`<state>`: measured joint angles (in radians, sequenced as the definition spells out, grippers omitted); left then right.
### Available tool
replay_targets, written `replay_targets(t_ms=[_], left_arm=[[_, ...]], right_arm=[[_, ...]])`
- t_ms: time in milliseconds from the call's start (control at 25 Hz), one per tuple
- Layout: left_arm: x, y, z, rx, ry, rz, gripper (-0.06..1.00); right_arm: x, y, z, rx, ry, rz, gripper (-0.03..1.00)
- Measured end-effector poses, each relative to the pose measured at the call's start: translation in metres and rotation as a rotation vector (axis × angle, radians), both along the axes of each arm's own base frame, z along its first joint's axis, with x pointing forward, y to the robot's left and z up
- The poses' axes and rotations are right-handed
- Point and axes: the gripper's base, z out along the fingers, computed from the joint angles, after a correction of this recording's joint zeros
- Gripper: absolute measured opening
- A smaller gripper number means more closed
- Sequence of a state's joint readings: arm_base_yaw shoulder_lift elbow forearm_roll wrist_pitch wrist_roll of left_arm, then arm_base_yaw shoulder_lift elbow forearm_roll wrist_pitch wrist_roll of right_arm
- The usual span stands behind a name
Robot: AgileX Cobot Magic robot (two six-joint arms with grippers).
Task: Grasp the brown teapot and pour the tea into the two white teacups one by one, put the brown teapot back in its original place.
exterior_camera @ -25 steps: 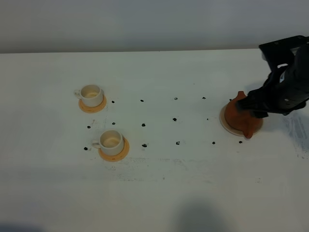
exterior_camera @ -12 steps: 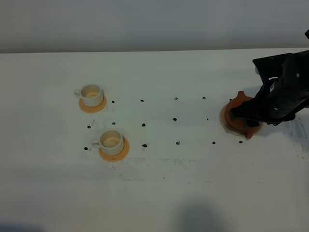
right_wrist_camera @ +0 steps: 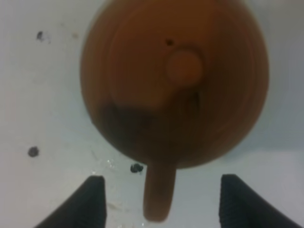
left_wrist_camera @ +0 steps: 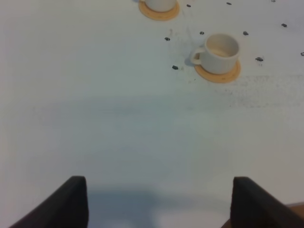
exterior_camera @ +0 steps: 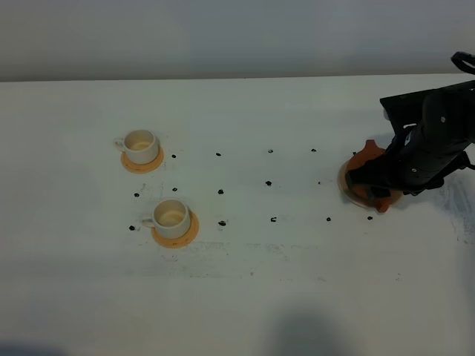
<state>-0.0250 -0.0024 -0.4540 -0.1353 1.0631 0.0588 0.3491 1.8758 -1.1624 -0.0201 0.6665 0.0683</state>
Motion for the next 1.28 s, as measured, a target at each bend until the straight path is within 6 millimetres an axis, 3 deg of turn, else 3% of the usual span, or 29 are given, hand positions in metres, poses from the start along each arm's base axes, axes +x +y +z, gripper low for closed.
replay_targets(t_ms=[1280], left_arm=[[0.0000,0.0000,0.0000,0.000,0.000,0.000,0.60]], right_arm=[[0.0049,-0.0034,-0.0015,0.022,-0.018,-0.024,0.51]])
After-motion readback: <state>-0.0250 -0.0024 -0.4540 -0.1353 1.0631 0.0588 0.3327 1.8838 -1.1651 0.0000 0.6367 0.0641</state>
